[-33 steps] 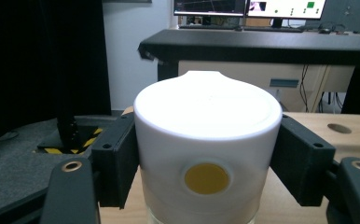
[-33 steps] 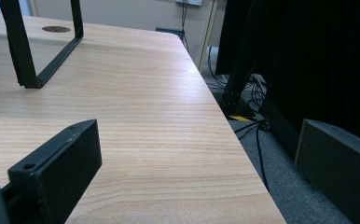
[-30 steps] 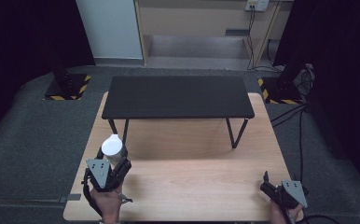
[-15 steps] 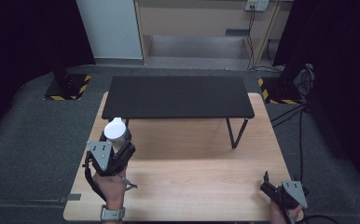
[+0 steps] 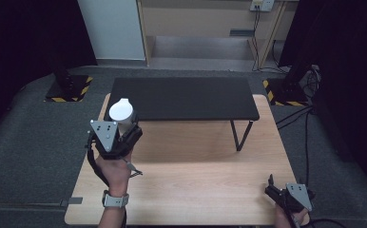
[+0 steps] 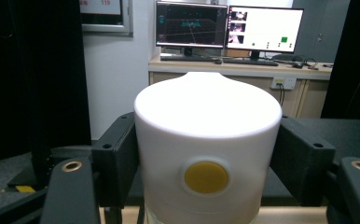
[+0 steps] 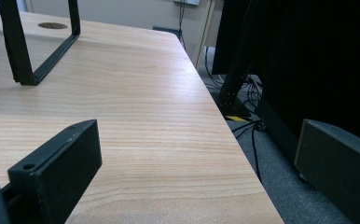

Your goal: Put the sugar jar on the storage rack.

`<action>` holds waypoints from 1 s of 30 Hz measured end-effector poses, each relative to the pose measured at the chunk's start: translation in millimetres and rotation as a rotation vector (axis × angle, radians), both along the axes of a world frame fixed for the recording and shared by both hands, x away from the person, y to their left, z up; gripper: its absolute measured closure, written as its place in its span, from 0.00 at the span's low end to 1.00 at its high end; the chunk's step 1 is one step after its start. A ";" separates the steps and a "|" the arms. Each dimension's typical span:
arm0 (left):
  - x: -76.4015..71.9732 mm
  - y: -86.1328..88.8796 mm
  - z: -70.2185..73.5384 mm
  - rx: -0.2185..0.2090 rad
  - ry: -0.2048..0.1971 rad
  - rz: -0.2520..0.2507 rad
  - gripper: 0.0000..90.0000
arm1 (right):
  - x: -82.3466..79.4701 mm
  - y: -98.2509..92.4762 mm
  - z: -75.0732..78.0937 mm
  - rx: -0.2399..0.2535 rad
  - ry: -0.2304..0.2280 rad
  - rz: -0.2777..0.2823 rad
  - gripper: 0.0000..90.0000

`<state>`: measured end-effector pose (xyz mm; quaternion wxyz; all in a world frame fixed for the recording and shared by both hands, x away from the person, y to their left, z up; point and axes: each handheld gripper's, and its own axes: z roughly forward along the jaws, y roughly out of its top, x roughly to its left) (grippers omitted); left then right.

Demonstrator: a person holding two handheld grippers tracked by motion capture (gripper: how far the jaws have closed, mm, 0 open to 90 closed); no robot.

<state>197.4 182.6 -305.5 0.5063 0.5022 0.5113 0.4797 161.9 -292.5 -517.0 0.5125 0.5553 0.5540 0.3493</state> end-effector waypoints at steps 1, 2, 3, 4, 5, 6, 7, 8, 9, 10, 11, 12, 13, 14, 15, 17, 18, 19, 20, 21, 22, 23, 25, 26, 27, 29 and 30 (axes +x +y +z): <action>1.9 -0.4 2.6 0.001 -0.005 -0.002 0.33 | -0.1 -0.1 0.0 0.000 0.000 0.001 0.01; 3.8 -0.8 5.1 0.005 -0.008 -0.005 0.33 | -0.1 -0.3 0.1 0.000 0.001 0.002 0.01; 5.9 -1.5 7.4 0.004 -0.011 -0.006 0.33 | -0.1 -0.4 0.1 -0.001 0.001 0.003 0.01; 8.1 -2.2 9.7 0.006 -0.013 -0.008 0.33 | -0.1 -0.6 0.1 -0.001 0.001 0.005 0.01; 10.2 -3.0 11.9 0.005 -0.015 -0.009 0.33 | -0.1 -0.5 0.2 -0.003 0.003 0.006 0.01; 12.1 -3.6 14.0 0.003 -0.016 -0.012 0.33 | -0.1 -0.5 0.2 -0.003 0.003 0.006 0.01; 13.9 -3.7 15.9 0.000 -0.019 -0.016 0.33 | 0.0 -0.4 0.3 -0.005 0.004 0.006 0.01; 16.0 -4.1 17.9 -0.002 -0.021 -0.020 0.33 | 0.2 -0.3 0.7 -0.008 0.007 0.008 0.01; 18.4 -4.9 20.2 0.000 -0.023 -0.022 0.33 | 0.3 -0.3 1.1 -0.010 0.011 0.010 0.00; 20.8 -6.0 22.2 0.004 -0.025 -0.023 0.33 | 0.5 -0.4 1.3 -0.013 0.014 0.012 0.01; 23.5 -6.9 24.2 0.008 -0.028 -0.024 0.33 | 0.6 -0.5 1.4 -0.016 0.015 0.014 0.01; 26.2 -7.7 25.9 0.009 -0.032 -0.024 0.33 | 0.7 -0.6 1.4 -0.017 0.015 0.015 0.01; 30.9 -8.5 28.2 0.008 -0.036 -0.025 0.33 | 0.6 -0.7 1.4 -0.017 0.016 0.016 0.00; 32.7 -8.7 28.9 0.008 -0.037 -0.026 0.33 | 0.6 -0.9 1.4 -0.018 0.016 0.017 0.01; 36.2 -9.6 30.1 0.009 -0.037 -0.024 0.33 | 0.7 -0.8 1.5 -0.016 0.016 0.017 0.01; 44.1 -12.1 31.0 0.009 -0.037 -0.022 0.33 | 0.8 -0.8 1.6 -0.015 0.017 0.016 0.01; 48.5 -13.7 31.1 0.009 -0.036 -0.020 0.33 | 0.9 -0.7 1.6 -0.016 0.017 0.016 0.01; 53.0 -15.2 31.4 0.011 -0.034 -0.021 0.33 | 1.0 -0.7 1.4 -0.018 0.017 0.018 0.01; 57.5 -16.2 32.0 0.012 -0.029 -0.024 0.33 | 1.1 -0.5 1.5 -0.021 0.018 0.019 0.01; 61.8 -17.0 32.2 0.014 -0.026 -0.027 0.33 | 1.2 -0.3 1.5 -0.023 0.020 0.019 0.01; 65.9 -18.1 32.4 0.017 -0.025 -0.028 0.33 | 1.4 -0.4 1.6 -0.025 0.020 0.020 0.01; 69.8 -19.0 32.6 0.019 -0.022 -0.029 0.33 | 1.3 -0.4 1.5 -0.026 0.020 0.021 0.01; 76.7 -20.4 32.4 0.018 -0.023 -0.027 0.33 | 0.9 -0.8 1.0 -0.027 0.017 0.022 0.01; 79.8 -21.0 32.2 0.016 -0.023 -0.025 0.33 | 0.9 -0.7 0.9 -0.025 0.015 0.021 0.01; 82.8 -21.6 31.7 0.017 -0.025 -0.022 0.33 | 1.0 -0.7 0.9 -0.025 0.015 0.021 0.01; 88.6 -23.4 29.5 0.026 -0.029 -0.017 0.33 | 1.3 -0.6 0.9 -0.027 0.016 0.020 0.01; 91.6 -23.8 28.7 0.028 -0.028 -0.015 0.33 | 1.3 -0.8 1.0 -0.026 0.016 0.021 0.01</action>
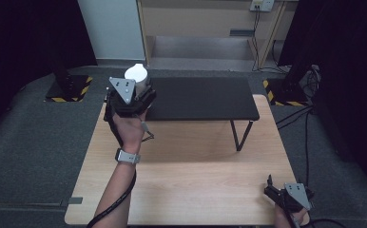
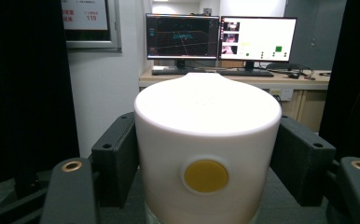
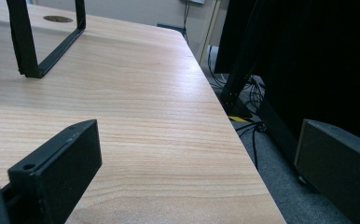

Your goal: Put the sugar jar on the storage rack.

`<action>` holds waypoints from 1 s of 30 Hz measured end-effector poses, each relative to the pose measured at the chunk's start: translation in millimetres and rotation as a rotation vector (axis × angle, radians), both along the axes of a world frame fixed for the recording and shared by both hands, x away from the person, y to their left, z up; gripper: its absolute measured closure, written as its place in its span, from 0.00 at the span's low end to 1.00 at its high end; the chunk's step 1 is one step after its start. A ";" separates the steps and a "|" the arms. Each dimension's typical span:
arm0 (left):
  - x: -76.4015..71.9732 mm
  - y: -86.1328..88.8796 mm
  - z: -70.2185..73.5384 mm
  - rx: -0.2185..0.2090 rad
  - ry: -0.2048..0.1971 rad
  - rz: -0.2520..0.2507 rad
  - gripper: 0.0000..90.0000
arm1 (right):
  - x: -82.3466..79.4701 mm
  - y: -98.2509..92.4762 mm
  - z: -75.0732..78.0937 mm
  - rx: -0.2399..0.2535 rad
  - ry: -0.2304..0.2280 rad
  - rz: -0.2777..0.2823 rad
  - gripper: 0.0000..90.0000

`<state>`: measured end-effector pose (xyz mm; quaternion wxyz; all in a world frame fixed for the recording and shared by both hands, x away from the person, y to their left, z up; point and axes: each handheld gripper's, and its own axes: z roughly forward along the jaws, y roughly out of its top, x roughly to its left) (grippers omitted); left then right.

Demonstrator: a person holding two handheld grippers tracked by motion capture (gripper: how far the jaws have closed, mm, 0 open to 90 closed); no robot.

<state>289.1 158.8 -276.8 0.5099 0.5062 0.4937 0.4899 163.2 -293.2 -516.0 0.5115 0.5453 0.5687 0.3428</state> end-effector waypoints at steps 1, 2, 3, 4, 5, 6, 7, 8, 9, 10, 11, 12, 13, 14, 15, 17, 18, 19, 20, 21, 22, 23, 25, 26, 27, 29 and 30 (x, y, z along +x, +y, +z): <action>2.9 0.3 -0.7 0.000 0.002 -0.001 0.33 | -0.1 -0.3 -0.1 0.002 -0.002 0.000 0.00; 6.0 0.3 -1.2 0.001 0.004 0.000 0.33 | -0.3 -0.7 -0.2 0.006 -0.004 -0.001 0.01; 9.0 0.4 -1.4 0.005 0.007 0.003 0.33 | -0.5 -1.1 0.0 0.012 -0.005 -0.002 0.01; 12.1 0.4 -1.9 0.005 0.010 0.005 0.33 | -0.6 -1.5 0.0 0.016 -0.007 -0.004 0.01; 15.0 0.7 -2.2 0.006 0.013 0.007 0.33 | -0.6 -1.9 -0.1 0.020 -0.009 -0.005 0.01; 17.7 1.2 -3.1 0.005 0.013 0.008 0.33 | -0.7 -2.0 -0.4 0.022 -0.011 -0.007 0.01; 20.2 1.6 -3.9 0.005 0.012 0.009 0.33 | -0.7 -2.0 -0.2 0.025 -0.011 -0.008 0.01; 22.4 2.0 -4.5 0.004 0.011 0.010 0.33 | -0.6 -2.1 -0.3 0.024 -0.011 -0.008 0.01; 24.4 2.2 -4.9 0.004 0.012 0.010 0.33 | -0.6 -2.1 -0.3 0.022 -0.011 -0.008 0.01; 26.4 2.1 -5.7 0.003 0.011 0.010 0.33 | -0.4 -1.8 -0.2 0.022 -0.010 -0.008 0.01; 28.2 2.1 -6.2 0.005 0.014 0.008 0.33 | -0.2 -1.7 -0.1 0.021 -0.009 -0.009 0.01; 29.9 1.9 -6.8 0.003 0.018 0.007 0.33 | 0.0 -1.5 0.0 0.020 -0.007 -0.009 0.01; 31.4 1.6 -7.4 0.003 0.020 0.006 0.33 | 0.2 -1.2 0.1 0.020 -0.006 -0.010 0.01; 32.6 1.6 -7.5 0.007 0.024 0.005 0.33 | 0.4 -1.1 0.2 0.019 -0.006 -0.010 0.01; 33.7 1.4 -7.9 0.005 0.025 0.006 0.33 | 0.6 -1.1 0.3 0.019 -0.005 -0.011 0.01; 35.6 1.5 -8.3 0.004 0.023 0.008 0.33 | 0.4 -1.2 0.3 0.020 -0.005 -0.010 0.01; 36.3 1.8 -8.2 0.003 0.023 0.009 0.33 | 0.2 -1.4 0.3 0.020 -0.006 -0.009 0.01; 37.2 2.0 -8.0 0.000 0.023 0.010 0.33 | 0.1 -1.5 0.2 0.021 -0.006 -0.008 0.01; 37.9 2.3 -7.3 0.002 0.027 0.010 0.33 | 0.1 -1.6 0.3 0.021 -0.006 -0.008 0.01; 38.9 2.5 -6.6 0.004 0.031 0.011 0.33 | 0.1 -1.6 0.3 0.021 -0.005 -0.008 0.01; 39.9 2.6 -6.0 0.003 0.036 0.012 0.33 | 0.1 -1.6 0.3 0.021 -0.006 -0.008 0.01; 40.8 3.3 -5.7 0.002 0.042 0.011 0.33 | 0.1 -1.6 0.3 0.022 -0.006 -0.008 0.01; 42.6 4.3 -4.8 0.001 0.054 0.012 0.33 | 0.1 -1.5 0.2 0.022 -0.006 -0.009 0.01; 43.3 4.3 -4.9 0.002 0.057 0.015 0.33 | 0.0 -1.5 0.2 0.022 -0.007 -0.009 0.01; 43.6 4.7 -5.1 0.005 0.061 0.015 0.33 | 0.0 -1.6 0.2 0.022 -0.007 -0.008 0.01; 44.4 6.0 -6.3 0.004 0.066 0.013 0.33 | -0.1 -1.7 0.1 0.021 -0.007 -0.008 0.01; 45.0 7.0 -7.5 0.002 0.068 0.008 0.33 | -0.2 -1.6 0.1 0.022 -0.007 -0.008 0.01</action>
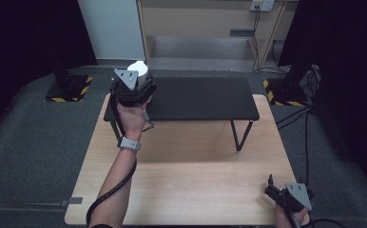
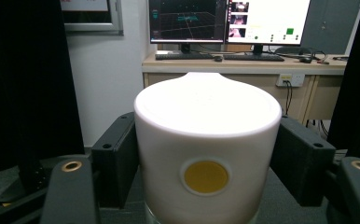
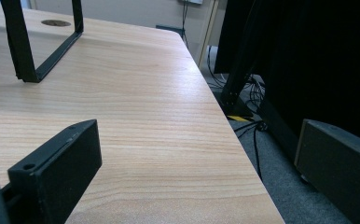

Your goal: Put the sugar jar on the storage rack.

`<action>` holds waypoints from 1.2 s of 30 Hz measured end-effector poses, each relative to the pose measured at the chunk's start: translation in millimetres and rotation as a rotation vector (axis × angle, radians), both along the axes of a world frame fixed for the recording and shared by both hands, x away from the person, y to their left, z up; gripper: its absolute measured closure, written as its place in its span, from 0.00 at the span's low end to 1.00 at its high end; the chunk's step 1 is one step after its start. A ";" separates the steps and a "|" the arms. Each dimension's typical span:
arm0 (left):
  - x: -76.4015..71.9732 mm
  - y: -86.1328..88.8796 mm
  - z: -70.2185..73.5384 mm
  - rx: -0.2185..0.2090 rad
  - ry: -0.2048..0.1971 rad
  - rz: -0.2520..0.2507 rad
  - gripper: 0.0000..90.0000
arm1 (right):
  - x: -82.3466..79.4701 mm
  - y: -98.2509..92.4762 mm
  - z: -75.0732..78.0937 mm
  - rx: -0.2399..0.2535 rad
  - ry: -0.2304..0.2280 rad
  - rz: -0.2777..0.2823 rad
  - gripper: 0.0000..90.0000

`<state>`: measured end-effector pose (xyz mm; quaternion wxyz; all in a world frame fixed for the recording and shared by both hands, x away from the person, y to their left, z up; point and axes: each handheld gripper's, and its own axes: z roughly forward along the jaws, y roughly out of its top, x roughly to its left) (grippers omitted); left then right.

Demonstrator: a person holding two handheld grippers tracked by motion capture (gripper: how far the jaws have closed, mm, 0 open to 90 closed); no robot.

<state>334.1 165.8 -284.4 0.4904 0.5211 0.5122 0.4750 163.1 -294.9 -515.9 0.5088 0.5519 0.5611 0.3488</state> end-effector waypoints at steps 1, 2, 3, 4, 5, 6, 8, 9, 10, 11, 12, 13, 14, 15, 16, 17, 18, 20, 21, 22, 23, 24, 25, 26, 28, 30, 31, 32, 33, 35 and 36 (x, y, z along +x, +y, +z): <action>0.7 1.1 -2.1 0.000 -0.003 -0.006 0.33 | 0.0 0.0 0.0 -0.001 0.000 0.000 0.01; 0.5 1.2 -3.2 0.005 -0.007 -0.008 0.33 | 0.0 0.1 0.1 0.000 0.001 0.000 0.01; 0.5 0.9 -2.0 0.008 -0.003 -0.009 0.33 | 0.1 0.2 0.1 -0.002 0.001 0.000 0.01; 0.7 0.6 -1.4 0.010 -0.001 -0.009 0.33 | 0.1 0.4 0.0 -0.004 0.001 0.000 0.01; 0.9 0.7 -2.1 0.014 -0.003 -0.011 0.33 | 0.1 0.5 -0.1 -0.006 0.001 0.000 0.01; 0.9 0.8 -3.2 0.019 -0.007 -0.013 0.33 | 0.2 0.7 0.0 -0.006 0.002 -0.001 0.01; 0.8 1.6 -3.8 0.023 -0.009 -0.017 0.33 | 0.1 0.8 -0.1 -0.005 0.001 -0.002 0.01; 1.1 2.2 -4.0 0.024 -0.008 -0.019 0.33 | -0.1 0.8 -0.3 -0.006 -0.001 -0.003 0.01; 1.6 2.8 -4.4 0.023 -0.009 -0.020 0.33 | -0.2 0.8 -0.3 -0.005 -0.001 -0.003 0.01; 2.0 3.6 -4.7 0.021 -0.009 -0.021 0.33 | -0.2 0.8 -0.3 -0.005 -0.001 -0.003 0.01; 2.2 4.5 -4.8 0.021 -0.009 -0.023 0.33 | -0.2 0.8 -0.2 -0.006 0.000 -0.002 0.01; 2.1 5.5 -5.0 0.028 -0.009 -0.029 0.32 | -0.2 0.8 -0.2 -0.006 0.000 -0.002 0.00; 2.1 6.0 -5.7 0.030 -0.011 -0.033 0.31 | -0.3 0.8 -0.2 -0.005 0.000 -0.002 0.01; 1.7 7.8 -7.7 0.038 -0.019 -0.044 0.28 | -0.4 0.8 -0.2 -0.005 -0.001 -0.002 0.01; 1.2 9.4 -9.6 0.042 -0.023 -0.055 0.23 | -0.4 0.7 -0.2 -0.005 -0.001 -0.002 0.01; 0.4 11.3 -11.5 0.045 -0.025 -0.066 0.19 | -0.5 0.6 -0.3 -0.004 -0.002 -0.002 0.01; -1.1 13.4 -14.4 0.042 -0.032 -0.077 0.14 | -0.6 0.7 -0.3 -0.003 -0.002 -0.002 0.01; -6.3 17.2 -19.7 0.031 -0.042 -0.091 0.04 | -1.0 0.7 -0.8 -0.004 -0.005 -0.001 0.01; -9.7 20.0 -22.8 0.034 -0.051 -0.103 0.00 | -1.2 0.6 -1.1 -0.004 -0.007 -0.001 0.01; -14.0 21.3 -26.4 0.034 -0.063 -0.104 0.00 | -1.4 0.6 -1.2 -0.004 -0.008 0.000 0.01; -18.1 22.4 -29.3 0.029 -0.070 -0.104 0.00 | -1.6 0.5 -1.3 -0.003 -0.009 0.000 0.01; -21.9 25.0 -31.8 0.029 -0.075 -0.111 0.00 | -1.7 0.3 -1.3 -0.002 -0.009 0.001 0.01; -25.5 27.4 -34.0 0.028 -0.078 -0.117 0.00 | -1.8 0.1 -1.3 -0.002 -0.009 0.003 0.01; -29.3 29.7 -36.2 0.031 -0.082 -0.123 0.00 | -1.8 0.0 -1.3 -0.002 -0.009 0.004 0.01; -37.1 33.4 -41.0 0.035 -0.088 -0.126 0.00 | -2.0 -0.3 -1.4 -0.005 -0.009 0.007 0.01; -45.2 37.2 -46.8 0.031 -0.092 -0.128 0.00 | -2.1 -0.2 -1.3 -0.005 -0.008 0.008 0.01; -49.2 39.3 -50.3 0.028 -0.095 -0.130 0.00 | -2.2 -0.2 -1.3 -0.005 -0.008 0.009 0.00; -53.4 40.7 -54.3 0.027 -0.100 -0.128 0.00 | -2.3 -0.2 -1.4 -0.005 -0.009 0.010 0.01; -57.5 42.2 -58.3 0.027 -0.105 -0.126 0.00 | -2.4 -0.4 -1.5 -0.006 -0.010 0.010 0.01; -65.7 45.4 -66.3 0.029 -0.109 -0.126 0.00 | -2.5 -0.5 -1.5 -0.005 -0.010 0.011 0.01; -70.1 46.4 -70.1 0.028 -0.107 -0.122 0.00 | -2.6 -0.6 -1.6 -0.006 -0.010 0.012 0.01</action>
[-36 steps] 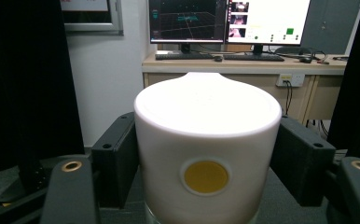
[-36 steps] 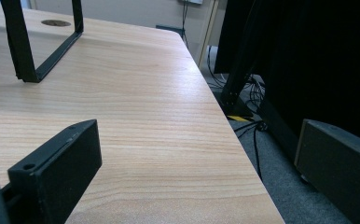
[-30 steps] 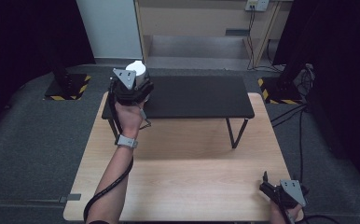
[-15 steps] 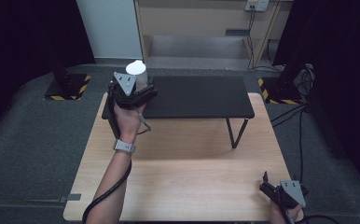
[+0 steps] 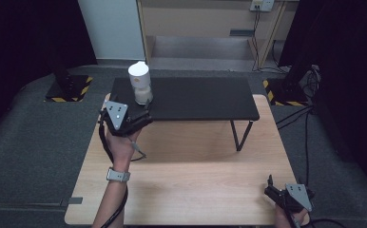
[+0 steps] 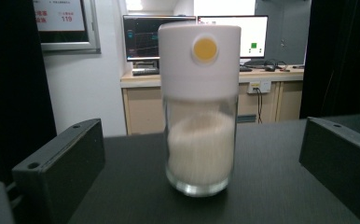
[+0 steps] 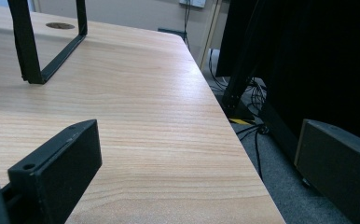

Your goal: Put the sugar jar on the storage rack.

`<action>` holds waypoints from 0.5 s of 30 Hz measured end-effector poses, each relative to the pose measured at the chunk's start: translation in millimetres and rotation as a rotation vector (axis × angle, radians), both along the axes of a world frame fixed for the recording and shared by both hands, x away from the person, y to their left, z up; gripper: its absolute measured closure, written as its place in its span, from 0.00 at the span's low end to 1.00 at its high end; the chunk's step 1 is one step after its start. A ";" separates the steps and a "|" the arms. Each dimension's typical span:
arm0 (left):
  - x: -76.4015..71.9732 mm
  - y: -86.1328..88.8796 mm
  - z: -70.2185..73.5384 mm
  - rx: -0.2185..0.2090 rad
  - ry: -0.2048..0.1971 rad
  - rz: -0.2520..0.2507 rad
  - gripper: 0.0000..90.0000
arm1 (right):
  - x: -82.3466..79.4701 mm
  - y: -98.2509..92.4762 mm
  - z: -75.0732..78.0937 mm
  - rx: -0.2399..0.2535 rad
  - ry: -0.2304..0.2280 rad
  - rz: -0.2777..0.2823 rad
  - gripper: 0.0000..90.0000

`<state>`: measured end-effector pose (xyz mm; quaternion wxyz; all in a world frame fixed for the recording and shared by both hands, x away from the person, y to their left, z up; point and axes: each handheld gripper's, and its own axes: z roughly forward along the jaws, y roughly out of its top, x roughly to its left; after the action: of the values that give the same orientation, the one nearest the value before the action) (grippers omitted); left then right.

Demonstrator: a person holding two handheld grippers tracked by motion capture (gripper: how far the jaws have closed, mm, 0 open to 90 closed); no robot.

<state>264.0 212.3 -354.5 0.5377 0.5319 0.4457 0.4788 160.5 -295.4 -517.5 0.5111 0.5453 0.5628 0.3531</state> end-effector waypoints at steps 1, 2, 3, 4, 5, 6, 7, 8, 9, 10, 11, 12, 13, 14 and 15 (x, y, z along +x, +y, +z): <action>-4.6 1.2 -4.5 0.001 -0.002 0.004 0.00 | -0.1 -0.1 0.0 0.000 0.000 0.001 0.01; -9.1 3.3 -9.0 0.001 -0.003 0.003 0.00 | -0.2 -0.1 -0.1 0.000 0.000 0.001 0.01; -13.3 4.9 -12.6 0.001 0.003 0.004 0.00 | -0.5 0.0 -0.3 0.001 -0.002 0.001 0.01; -17.3 6.3 -16.4 0.004 0.008 0.005 0.00 | -0.9 -0.2 -0.6 0.002 -0.005 0.002 0.01; -21.2 7.5 -20.8 0.009 0.010 0.007 0.00 | -1.3 -0.3 -1.0 0.002 -0.008 0.002 0.01; -25.1 8.4 -25.2 0.015 0.012 0.011 0.00 | -1.6 -0.4 -1.2 0.002 -0.010 0.002 0.01; -29.0 8.8 -29.5 0.020 0.015 0.017 0.00 | -1.7 -0.4 -1.4 0.001 -0.011 0.002 0.00; -32.6 9.1 -34.6 0.028 0.014 0.022 0.00 | -1.7 -0.6 -1.3 0.001 -0.011 0.004 0.01; -36.0 9.3 -39.2 0.035 0.017 0.029 0.00 | -1.7 -0.7 -1.3 0.001 -0.010 0.005 0.01; -39.3 9.3 -43.5 0.040 0.022 0.036 0.00 | -1.8 -0.9 -1.4 0.001 -0.011 0.006 0.01; -42.5 8.9 -48.1 0.050 0.023 0.045 0.00 | -1.9 -1.1 -1.7 0.002 -0.013 0.006 0.01; -45.6 8.7 -52.7 0.062 0.024 0.052 0.00 | -2.0 -1.2 -2.0 0.004 -0.016 0.006 0.01; -48.3 9.1 -57.1 0.070 0.028 0.056 0.00 | -2.2 -1.5 -2.2 0.006 -0.017 0.007 0.01; -50.7 9.8 -61.0 0.075 0.033 0.058 0.00 | -2.3 -1.6 -2.3 0.006 -0.018 0.007 0.01; -53.0 10.9 -64.7 0.076 0.040 0.060 0.00 | -2.3 -1.8 -2.2 0.007 -0.018 0.007 0.01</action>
<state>211.0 223.2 -419.2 0.4933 0.5479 0.4537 0.5006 158.2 -297.2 -519.7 0.5131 0.5417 0.5588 0.3620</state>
